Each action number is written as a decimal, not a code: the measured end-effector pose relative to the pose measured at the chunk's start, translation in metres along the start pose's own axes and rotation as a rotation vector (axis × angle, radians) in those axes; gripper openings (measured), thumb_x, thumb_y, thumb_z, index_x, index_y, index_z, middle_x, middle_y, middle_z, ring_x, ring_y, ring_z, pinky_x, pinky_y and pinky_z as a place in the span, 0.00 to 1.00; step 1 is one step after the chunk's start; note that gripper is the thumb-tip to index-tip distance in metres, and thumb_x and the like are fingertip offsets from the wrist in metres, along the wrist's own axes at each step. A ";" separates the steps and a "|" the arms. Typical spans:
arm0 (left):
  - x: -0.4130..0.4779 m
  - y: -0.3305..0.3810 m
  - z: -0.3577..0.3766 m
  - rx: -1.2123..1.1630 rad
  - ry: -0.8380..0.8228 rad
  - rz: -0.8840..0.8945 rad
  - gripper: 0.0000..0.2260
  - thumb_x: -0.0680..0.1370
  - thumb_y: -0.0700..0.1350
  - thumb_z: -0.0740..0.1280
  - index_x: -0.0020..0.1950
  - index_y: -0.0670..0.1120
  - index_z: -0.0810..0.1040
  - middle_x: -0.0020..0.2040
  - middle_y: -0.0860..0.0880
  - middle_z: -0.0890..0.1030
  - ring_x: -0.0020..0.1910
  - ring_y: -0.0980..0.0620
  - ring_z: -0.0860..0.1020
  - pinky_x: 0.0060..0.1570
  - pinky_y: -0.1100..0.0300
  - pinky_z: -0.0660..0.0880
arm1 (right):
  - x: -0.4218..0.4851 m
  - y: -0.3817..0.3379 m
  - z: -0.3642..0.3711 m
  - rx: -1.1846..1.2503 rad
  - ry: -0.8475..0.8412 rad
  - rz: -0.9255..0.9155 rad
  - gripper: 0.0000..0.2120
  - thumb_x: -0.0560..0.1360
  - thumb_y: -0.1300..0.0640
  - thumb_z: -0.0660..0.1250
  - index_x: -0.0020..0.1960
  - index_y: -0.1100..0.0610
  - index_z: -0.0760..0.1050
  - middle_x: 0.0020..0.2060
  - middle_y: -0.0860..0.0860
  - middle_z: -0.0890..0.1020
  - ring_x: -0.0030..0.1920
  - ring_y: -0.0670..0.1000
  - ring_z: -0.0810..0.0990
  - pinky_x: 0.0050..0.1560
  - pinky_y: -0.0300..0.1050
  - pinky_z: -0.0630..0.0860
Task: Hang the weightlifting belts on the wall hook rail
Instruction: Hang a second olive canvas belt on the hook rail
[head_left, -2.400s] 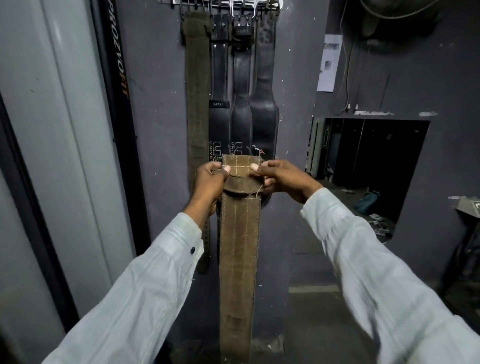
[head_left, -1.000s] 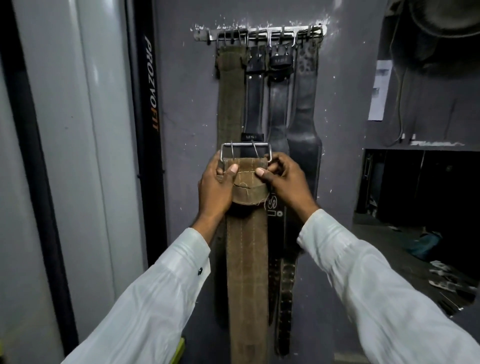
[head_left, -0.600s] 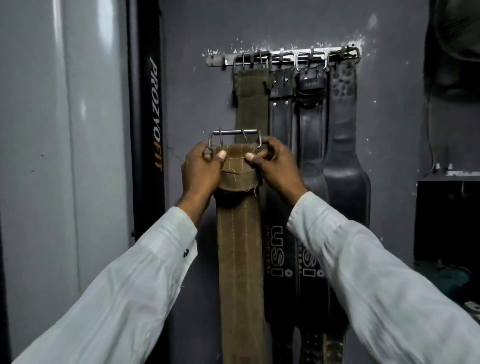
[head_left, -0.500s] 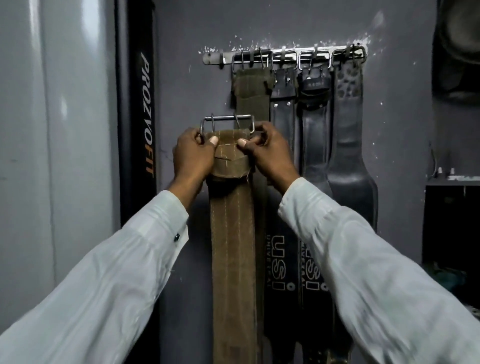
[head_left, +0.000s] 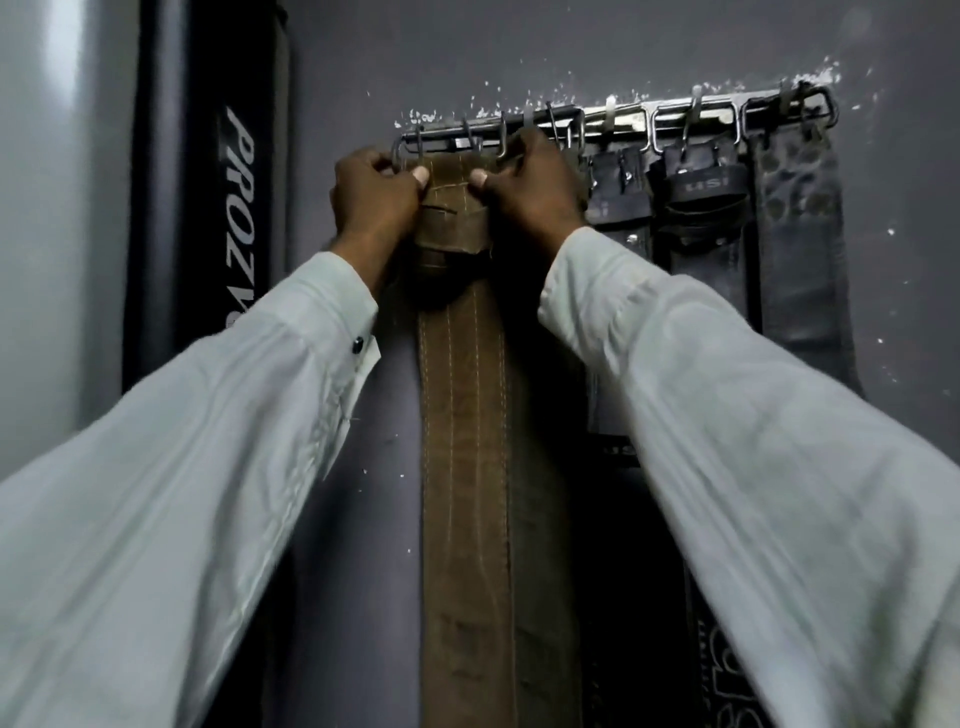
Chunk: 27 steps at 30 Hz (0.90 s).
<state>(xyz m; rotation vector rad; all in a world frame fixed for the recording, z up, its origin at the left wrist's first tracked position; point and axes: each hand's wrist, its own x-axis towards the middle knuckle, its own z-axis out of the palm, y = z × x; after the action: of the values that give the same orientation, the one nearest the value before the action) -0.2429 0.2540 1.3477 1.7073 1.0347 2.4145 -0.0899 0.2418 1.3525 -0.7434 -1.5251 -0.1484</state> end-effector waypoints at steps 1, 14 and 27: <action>0.008 0.002 0.002 -0.007 0.005 0.006 0.08 0.72 0.47 0.72 0.48 0.48 0.84 0.46 0.52 0.85 0.47 0.53 0.83 0.53 0.56 0.81 | 0.009 0.000 0.002 -0.034 0.010 0.001 0.19 0.72 0.50 0.73 0.59 0.56 0.73 0.51 0.52 0.82 0.54 0.54 0.81 0.57 0.48 0.76; 0.050 -0.016 0.020 0.031 -0.061 -0.013 0.06 0.70 0.50 0.73 0.37 0.49 0.80 0.43 0.50 0.84 0.47 0.51 0.82 0.54 0.59 0.80 | 0.035 -0.008 0.017 -0.302 0.103 -0.033 0.16 0.76 0.54 0.67 0.63 0.52 0.75 0.62 0.54 0.80 0.63 0.58 0.78 0.59 0.47 0.73; -0.105 -0.081 -0.012 -0.299 -0.314 -0.197 0.22 0.80 0.39 0.65 0.73 0.45 0.66 0.65 0.45 0.78 0.59 0.52 0.80 0.56 0.57 0.80 | -0.097 0.035 0.021 -0.222 0.005 0.182 0.13 0.75 0.51 0.72 0.56 0.57 0.82 0.55 0.56 0.85 0.58 0.56 0.82 0.51 0.39 0.71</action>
<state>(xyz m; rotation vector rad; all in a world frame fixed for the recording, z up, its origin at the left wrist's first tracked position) -0.2387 0.2731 1.2162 1.7131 0.7206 1.9793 -0.0970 0.2449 1.2472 -1.0539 -1.4426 -0.1846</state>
